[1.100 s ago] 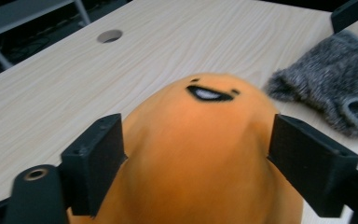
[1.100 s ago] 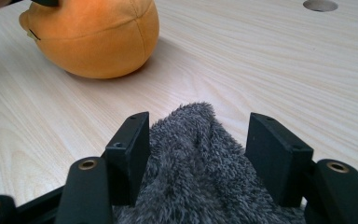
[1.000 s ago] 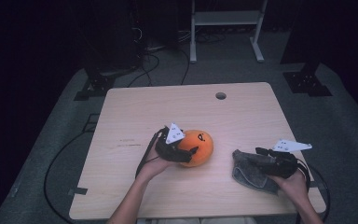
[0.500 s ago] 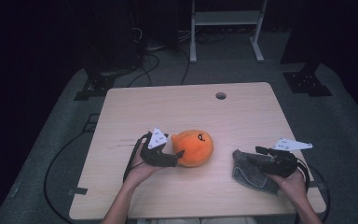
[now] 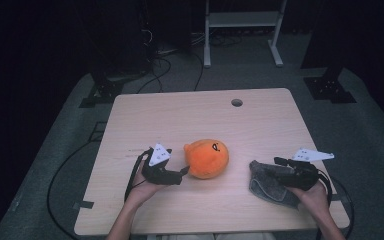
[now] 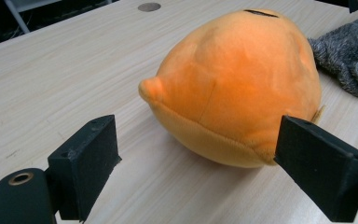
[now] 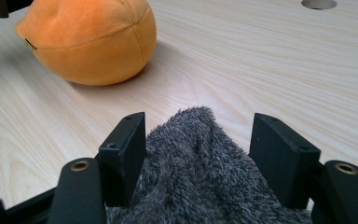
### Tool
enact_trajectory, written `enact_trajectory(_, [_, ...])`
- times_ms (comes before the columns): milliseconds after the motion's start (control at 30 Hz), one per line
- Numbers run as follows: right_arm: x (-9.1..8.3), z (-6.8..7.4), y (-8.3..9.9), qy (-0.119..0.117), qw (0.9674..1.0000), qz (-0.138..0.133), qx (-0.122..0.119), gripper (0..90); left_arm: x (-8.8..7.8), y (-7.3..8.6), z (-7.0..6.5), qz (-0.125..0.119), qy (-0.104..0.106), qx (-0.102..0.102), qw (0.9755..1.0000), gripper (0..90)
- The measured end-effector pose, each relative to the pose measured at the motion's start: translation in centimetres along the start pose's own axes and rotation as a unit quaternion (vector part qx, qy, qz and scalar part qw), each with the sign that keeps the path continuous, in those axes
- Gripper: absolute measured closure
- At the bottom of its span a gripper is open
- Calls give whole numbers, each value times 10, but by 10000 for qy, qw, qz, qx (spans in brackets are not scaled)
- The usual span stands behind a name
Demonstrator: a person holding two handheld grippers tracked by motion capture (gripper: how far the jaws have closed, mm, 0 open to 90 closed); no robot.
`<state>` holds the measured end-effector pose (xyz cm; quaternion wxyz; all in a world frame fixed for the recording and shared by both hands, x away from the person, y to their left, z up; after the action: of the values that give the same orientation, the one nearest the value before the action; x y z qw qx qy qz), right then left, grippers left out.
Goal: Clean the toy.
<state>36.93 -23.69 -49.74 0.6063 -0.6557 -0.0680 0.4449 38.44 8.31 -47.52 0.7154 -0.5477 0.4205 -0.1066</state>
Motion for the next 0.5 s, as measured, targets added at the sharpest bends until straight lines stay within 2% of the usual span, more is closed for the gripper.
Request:
enact_trajectory(400, [-2, 1, 1, -9, 10000, -1, 5, 347, -11, 15, 0, 53, -67, -34, 10000, 120])
enact_trajectory(500, [-2, 2, 1, -19, 10000, -1, 5, 347, -13, 20, -4, 71, 15, -121, 9999, 113])
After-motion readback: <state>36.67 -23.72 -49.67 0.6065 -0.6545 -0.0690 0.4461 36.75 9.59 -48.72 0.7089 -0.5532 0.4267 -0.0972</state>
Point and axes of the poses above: each handheld gripper's, and its own axes: x roughly forward along the jaws, y roughly out of its underside, z roughly to its left, the point moved 10 cm from there along x, roughly forward along the jaws, and after that the axes turned 1 degree about -z, right-handed, at the moved point
